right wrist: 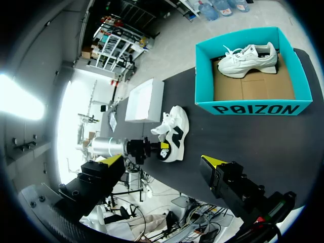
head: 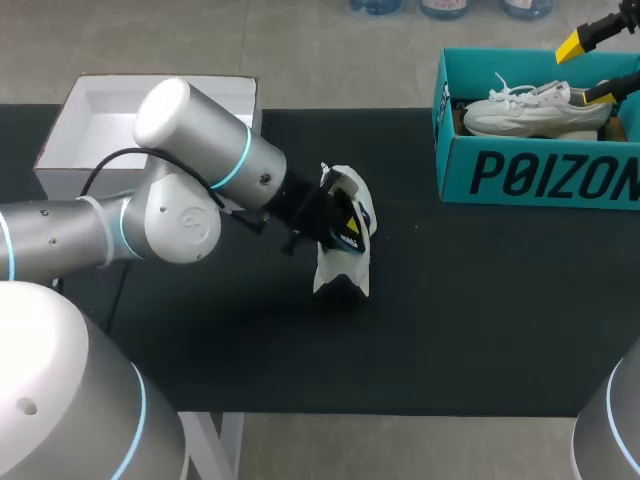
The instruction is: Take the shoe out of the shoebox, open the shoe tongue, remove and reinsert the insole, then place the shoe into the shoebox
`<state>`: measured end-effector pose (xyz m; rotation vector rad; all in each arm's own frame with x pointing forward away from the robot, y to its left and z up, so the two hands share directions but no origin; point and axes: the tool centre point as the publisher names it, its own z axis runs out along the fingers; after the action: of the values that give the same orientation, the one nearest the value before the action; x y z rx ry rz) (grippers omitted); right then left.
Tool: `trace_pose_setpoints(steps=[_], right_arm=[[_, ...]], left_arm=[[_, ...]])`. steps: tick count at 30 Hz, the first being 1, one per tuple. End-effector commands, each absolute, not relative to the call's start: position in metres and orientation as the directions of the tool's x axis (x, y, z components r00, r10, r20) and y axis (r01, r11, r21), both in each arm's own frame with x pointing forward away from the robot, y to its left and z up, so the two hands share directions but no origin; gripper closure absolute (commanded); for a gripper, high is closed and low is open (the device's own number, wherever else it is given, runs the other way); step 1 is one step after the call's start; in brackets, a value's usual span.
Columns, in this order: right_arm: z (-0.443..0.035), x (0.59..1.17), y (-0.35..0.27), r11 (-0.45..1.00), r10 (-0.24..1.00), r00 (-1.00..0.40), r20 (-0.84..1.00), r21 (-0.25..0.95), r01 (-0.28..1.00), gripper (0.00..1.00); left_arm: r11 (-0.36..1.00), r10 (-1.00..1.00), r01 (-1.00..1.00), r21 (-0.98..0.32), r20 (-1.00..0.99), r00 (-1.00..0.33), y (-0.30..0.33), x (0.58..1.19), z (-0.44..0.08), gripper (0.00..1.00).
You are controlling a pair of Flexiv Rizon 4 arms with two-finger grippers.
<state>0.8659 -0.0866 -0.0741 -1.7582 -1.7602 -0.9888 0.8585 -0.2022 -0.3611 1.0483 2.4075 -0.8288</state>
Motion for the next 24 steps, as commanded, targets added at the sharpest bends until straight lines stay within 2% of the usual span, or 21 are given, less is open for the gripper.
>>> trace_pose_setpoints(steps=[1, 24], right_arm=[[-0.074, 0.866, -0.086, -0.075, 0.654, -0.076, 0.752, 0.165, 0.983, 0.0], [-0.074, 0.866, -0.086, -0.075, 0.654, -0.076, 0.752, 0.165, 0.983, 0.0]], left_arm=[[0.552, 0.525, 0.758, -0.348, -0.56, -0.64, -0.195, 0.847, -0.353, 1.0], [0.634, 0.489, 0.704, -0.321, -0.539, -0.686, -0.21, 0.882, -0.389, 1.0]])
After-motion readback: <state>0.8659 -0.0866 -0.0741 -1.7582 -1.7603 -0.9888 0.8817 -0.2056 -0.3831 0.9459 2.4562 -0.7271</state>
